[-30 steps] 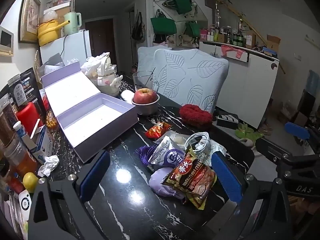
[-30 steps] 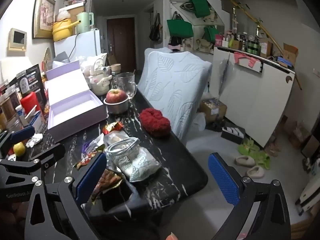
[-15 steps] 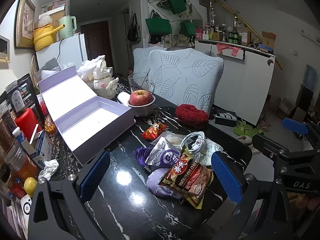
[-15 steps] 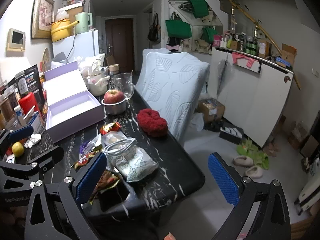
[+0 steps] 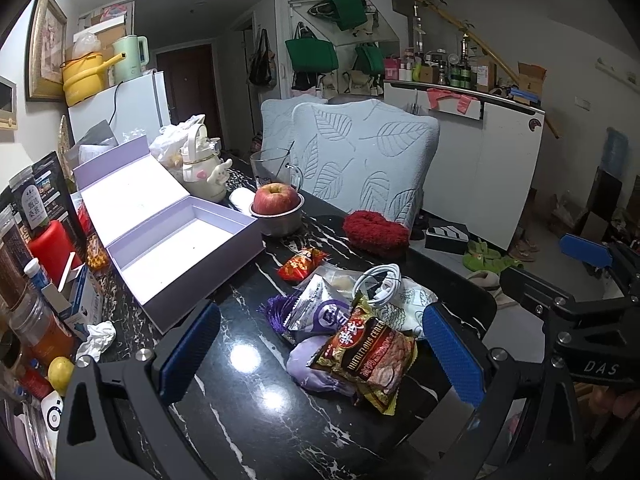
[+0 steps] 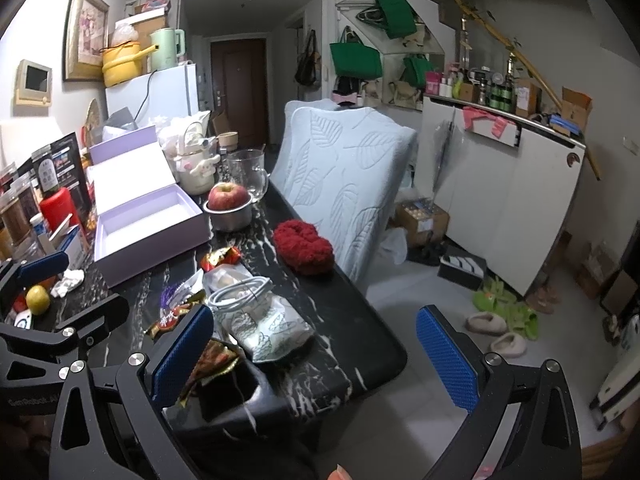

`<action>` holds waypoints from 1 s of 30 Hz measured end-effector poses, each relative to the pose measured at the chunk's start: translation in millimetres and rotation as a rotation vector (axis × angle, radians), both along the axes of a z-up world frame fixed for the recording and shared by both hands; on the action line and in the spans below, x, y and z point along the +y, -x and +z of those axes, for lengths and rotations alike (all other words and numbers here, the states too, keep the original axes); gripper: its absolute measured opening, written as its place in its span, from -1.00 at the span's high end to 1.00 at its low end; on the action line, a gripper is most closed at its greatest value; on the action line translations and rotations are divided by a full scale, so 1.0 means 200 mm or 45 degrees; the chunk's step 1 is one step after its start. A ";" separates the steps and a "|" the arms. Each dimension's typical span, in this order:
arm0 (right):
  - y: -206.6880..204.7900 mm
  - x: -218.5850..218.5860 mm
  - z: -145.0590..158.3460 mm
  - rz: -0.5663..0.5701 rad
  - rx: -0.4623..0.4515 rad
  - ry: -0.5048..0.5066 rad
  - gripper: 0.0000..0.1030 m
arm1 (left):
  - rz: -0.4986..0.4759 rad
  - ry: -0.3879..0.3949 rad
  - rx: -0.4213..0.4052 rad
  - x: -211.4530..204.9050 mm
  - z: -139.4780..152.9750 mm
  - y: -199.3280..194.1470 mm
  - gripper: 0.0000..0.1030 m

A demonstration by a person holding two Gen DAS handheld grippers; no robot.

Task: Organize soft objects
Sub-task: 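Move the left tool toward the brown cereal snack bag, then grasp the brown cereal snack bag with the left tool and lift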

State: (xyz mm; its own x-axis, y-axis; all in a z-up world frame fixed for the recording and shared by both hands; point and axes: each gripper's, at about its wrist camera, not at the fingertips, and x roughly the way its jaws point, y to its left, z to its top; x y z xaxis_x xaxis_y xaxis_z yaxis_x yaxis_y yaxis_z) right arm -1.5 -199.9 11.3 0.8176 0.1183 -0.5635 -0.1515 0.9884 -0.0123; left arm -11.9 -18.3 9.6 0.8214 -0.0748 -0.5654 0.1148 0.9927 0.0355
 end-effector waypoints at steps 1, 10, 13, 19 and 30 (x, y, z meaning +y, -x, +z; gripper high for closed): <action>0.00 0.00 0.00 -0.002 -0.002 -0.003 -1.00 | -0.003 0.002 0.002 0.00 0.00 0.00 -1.00; 0.05 -0.03 0.02 -0.014 -0.012 -0.016 -1.00 | -0.018 0.020 0.006 -0.02 0.01 0.03 -1.00; 0.06 -0.04 0.02 -0.012 -0.015 -0.014 -1.00 | -0.023 0.019 0.007 -0.02 0.02 0.04 -1.00; 0.10 -0.05 0.03 -0.016 -0.025 -0.023 -1.00 | -0.034 0.022 0.005 -0.03 0.03 0.06 -1.00; 0.12 -0.10 0.01 -0.006 -0.003 -0.069 -1.00 | -0.092 0.078 0.028 -0.04 0.02 0.07 -1.00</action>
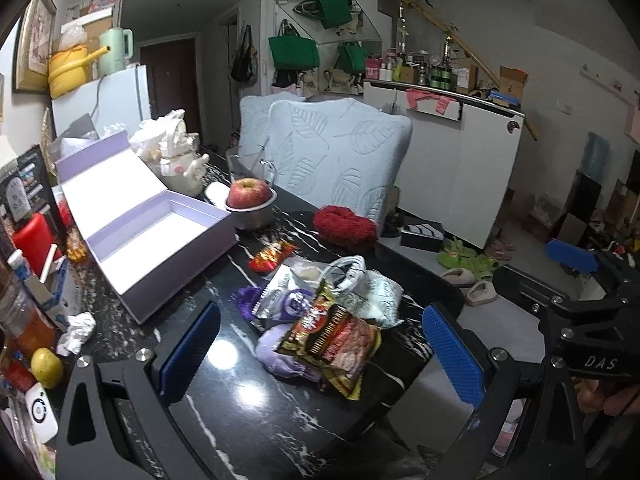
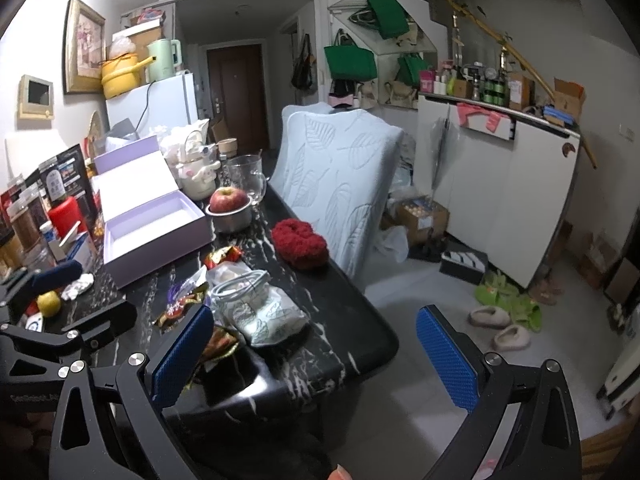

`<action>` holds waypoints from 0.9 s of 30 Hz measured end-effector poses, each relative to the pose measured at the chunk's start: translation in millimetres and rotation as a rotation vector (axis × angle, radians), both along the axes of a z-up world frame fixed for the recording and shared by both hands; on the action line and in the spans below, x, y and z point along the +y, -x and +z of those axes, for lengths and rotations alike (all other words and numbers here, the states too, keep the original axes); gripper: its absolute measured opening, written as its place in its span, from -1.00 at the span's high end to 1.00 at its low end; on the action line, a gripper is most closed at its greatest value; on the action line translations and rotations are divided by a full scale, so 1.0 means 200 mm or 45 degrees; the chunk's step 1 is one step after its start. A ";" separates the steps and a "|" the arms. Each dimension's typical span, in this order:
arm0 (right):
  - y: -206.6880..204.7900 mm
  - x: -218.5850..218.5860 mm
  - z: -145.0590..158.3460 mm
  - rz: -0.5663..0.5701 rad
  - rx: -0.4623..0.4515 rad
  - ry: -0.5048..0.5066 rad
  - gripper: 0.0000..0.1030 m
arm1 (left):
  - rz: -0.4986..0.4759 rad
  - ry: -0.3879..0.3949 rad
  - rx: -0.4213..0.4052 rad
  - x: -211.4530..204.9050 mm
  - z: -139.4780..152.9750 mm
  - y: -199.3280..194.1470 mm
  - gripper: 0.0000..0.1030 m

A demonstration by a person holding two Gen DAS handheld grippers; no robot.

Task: Organize soft objects
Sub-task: 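Grasp the brown cereal snack bag with the left tool and lift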

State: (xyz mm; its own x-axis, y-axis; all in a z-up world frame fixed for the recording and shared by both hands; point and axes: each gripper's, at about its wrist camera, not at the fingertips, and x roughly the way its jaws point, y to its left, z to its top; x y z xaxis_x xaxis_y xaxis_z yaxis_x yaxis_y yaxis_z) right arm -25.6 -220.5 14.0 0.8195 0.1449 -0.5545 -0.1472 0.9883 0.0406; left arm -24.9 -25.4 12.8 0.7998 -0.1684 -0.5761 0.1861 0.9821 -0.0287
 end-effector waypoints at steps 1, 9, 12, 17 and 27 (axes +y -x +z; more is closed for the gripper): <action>0.00 -0.02 -0.01 0.004 0.007 -0.022 -1.00 | -0.009 0.004 0.008 0.00 -0.01 0.00 -1.00; -0.04 -0.08 -0.07 -0.009 0.050 -0.062 -1.00 | -0.042 -0.001 0.043 -0.05 -0.08 -0.04 -1.00; -0.07 -0.10 -0.11 -0.010 0.080 -0.064 -1.00 | -0.063 0.003 0.084 -0.08 -0.13 -0.07 -1.00; -0.14 -0.12 -0.18 -0.001 0.130 -0.056 -1.00 | -0.095 0.005 0.129 -0.10 -0.21 -0.14 -1.00; -0.26 -0.16 -0.33 0.010 0.224 -0.064 -1.00 | -0.120 -0.050 0.192 -0.13 -0.42 -0.30 -1.00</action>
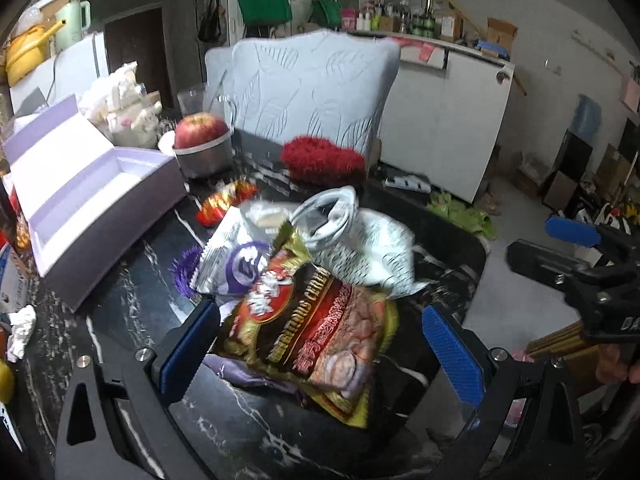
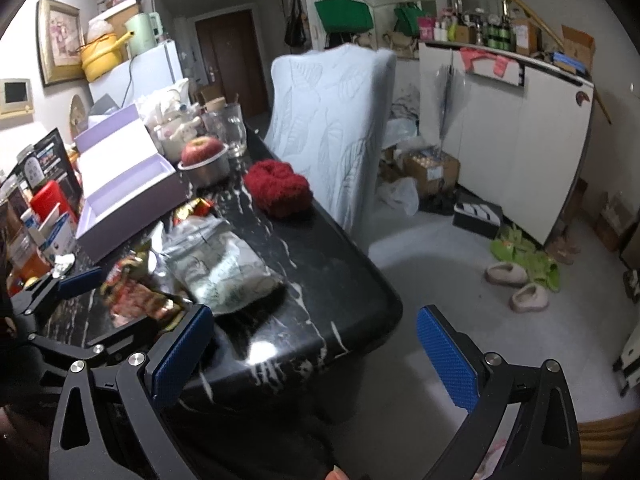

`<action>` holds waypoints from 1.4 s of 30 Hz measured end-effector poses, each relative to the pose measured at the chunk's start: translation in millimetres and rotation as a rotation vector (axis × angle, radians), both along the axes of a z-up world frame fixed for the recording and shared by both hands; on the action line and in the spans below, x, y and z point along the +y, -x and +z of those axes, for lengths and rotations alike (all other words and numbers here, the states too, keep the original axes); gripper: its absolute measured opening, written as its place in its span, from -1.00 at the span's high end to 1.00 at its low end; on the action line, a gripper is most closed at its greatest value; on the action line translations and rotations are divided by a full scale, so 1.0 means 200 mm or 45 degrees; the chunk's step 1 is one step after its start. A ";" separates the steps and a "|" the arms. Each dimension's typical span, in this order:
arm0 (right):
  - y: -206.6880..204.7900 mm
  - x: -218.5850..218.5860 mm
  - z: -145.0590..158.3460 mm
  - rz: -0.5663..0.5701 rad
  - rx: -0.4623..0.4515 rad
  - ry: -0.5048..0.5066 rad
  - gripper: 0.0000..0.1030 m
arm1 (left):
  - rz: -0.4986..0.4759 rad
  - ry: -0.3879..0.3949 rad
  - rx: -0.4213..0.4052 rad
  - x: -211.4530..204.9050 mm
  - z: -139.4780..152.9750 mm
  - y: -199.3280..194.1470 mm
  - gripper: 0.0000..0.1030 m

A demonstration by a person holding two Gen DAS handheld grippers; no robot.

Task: Organize soft objects
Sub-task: 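Grasp the brown cereal snack bag with the left tool and lift, then carry the cereal bag with the left tool toward the lavender box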

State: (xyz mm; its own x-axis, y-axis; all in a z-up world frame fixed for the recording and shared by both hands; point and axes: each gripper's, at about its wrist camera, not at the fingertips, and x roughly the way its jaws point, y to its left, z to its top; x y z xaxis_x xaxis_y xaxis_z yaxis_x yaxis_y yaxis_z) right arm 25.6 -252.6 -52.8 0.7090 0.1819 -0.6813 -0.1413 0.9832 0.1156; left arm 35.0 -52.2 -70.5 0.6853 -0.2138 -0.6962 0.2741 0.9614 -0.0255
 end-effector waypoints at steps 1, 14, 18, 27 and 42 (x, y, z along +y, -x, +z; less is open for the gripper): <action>-0.02 -0.01 -0.03 -0.004 0.022 0.001 -1.00 | 0.005 -0.013 0.011 0.00 -0.02 -0.02 -1.00; -0.13 0.07 -0.08 0.044 0.077 0.043 -1.00 | -0.022 0.026 -0.019 0.05 -0.10 -0.05 -0.51; -0.15 0.12 -0.08 0.071 0.083 0.050 -1.00 | -0.019 0.075 -0.027 0.10 -0.09 -0.04 -0.32; -0.16 0.22 -0.07 0.133 0.071 0.050 -1.00 | 0.039 0.124 -0.090 0.23 0.02 0.04 -0.31; -0.30 0.47 -0.05 0.274 0.009 -0.009 -0.99 | 0.241 0.124 -0.105 0.48 0.07 0.04 -0.31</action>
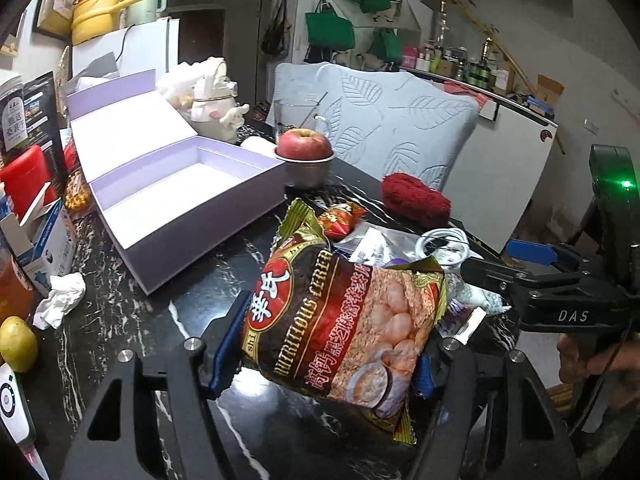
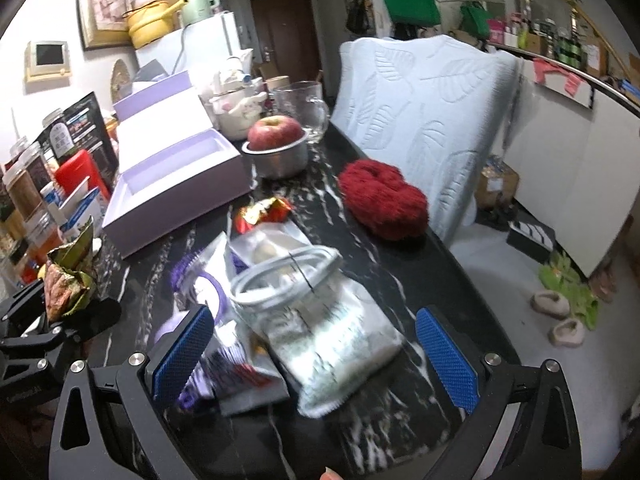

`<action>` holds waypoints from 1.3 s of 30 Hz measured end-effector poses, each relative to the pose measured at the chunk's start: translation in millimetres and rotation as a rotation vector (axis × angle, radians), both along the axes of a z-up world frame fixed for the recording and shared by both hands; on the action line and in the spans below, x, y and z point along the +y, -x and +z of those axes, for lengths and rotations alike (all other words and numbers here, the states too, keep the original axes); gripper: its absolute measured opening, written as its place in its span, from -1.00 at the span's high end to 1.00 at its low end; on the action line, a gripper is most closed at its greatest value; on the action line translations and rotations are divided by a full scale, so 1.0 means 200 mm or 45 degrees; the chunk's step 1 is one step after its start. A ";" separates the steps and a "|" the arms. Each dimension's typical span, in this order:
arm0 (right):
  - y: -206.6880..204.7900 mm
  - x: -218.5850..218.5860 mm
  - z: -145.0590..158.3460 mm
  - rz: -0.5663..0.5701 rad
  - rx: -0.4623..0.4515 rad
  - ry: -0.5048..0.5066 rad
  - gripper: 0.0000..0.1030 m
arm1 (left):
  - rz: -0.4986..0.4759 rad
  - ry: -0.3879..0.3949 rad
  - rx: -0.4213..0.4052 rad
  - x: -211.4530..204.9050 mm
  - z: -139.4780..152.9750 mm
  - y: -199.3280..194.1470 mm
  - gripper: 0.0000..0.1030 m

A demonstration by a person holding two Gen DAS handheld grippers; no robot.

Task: Organize soft objects
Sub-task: 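Carry the cereal bag with the left tool toward the lavender box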

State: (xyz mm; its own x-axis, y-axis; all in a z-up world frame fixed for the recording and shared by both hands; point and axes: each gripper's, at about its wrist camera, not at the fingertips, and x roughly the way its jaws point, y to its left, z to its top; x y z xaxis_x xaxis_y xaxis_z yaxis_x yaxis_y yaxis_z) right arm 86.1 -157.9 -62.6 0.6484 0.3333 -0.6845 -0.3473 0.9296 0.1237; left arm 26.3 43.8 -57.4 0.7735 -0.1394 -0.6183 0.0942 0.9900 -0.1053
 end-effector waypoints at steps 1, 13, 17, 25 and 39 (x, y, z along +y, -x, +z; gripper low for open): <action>-0.01 0.01 0.00 0.007 -0.007 0.002 -0.99 | 0.007 -0.001 0.000 0.01 0.00 0.00 -0.31; -0.18 0.14 -0.09 0.076 -0.019 0.041 -0.86 | 0.059 -0.016 0.049 0.07 -0.04 -0.09 -0.31; -0.21 0.13 -0.12 0.084 0.023 0.013 -0.46 | 0.060 -0.011 0.070 0.08 -0.06 -0.11 -0.31; -0.15 0.12 -0.11 0.077 -0.061 0.027 -0.42 | 0.059 -0.017 0.083 0.07 -0.07 -0.13 -0.31; -0.01 0.09 0.00 0.090 -0.144 0.010 -0.42 | 0.078 -0.004 0.099 0.05 -0.14 -0.11 -0.31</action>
